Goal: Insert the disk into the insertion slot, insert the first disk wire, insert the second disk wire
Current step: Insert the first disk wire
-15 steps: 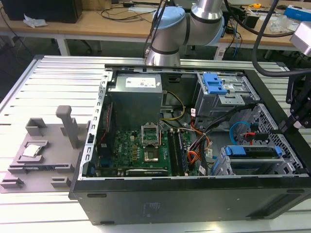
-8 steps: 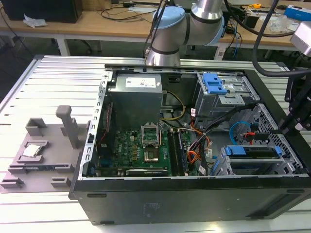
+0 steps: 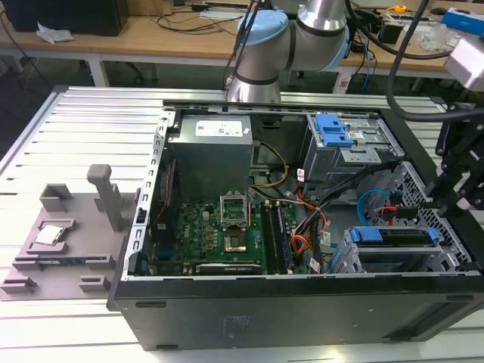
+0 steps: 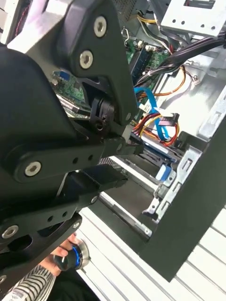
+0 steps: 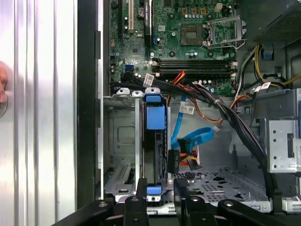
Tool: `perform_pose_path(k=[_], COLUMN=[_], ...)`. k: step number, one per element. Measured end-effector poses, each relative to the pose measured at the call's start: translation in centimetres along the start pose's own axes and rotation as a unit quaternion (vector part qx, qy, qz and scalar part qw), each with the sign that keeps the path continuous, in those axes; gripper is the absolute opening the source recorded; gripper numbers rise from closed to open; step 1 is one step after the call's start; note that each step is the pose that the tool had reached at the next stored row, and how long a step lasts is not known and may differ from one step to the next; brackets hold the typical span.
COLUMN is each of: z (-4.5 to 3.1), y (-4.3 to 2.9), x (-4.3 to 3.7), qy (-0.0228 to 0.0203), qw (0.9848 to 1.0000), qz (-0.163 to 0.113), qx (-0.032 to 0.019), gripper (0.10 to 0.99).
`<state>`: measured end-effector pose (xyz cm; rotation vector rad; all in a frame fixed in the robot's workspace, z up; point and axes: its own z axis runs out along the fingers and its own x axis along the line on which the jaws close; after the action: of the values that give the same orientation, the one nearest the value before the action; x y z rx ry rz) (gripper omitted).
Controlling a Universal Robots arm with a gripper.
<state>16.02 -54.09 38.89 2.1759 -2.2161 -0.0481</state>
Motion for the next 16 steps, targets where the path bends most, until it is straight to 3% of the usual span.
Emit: perform_pose_path(k=[3,8,13,16], z=[1.12,2.8,2.91,2.91], y=[0.42,1.35,1.36,1.35], x=[-0.72,-0.72,-0.72,-0.72], qy=[0.0,0.0024,0.0039,0.0041], qw=[1.0,1.0,1.0,1.0], qz=[0.001,0.002,0.002,0.002], qx=[0.0,0.0,0.0001,0.0001], gripper=[0.361,0.361,0.345,0.165])
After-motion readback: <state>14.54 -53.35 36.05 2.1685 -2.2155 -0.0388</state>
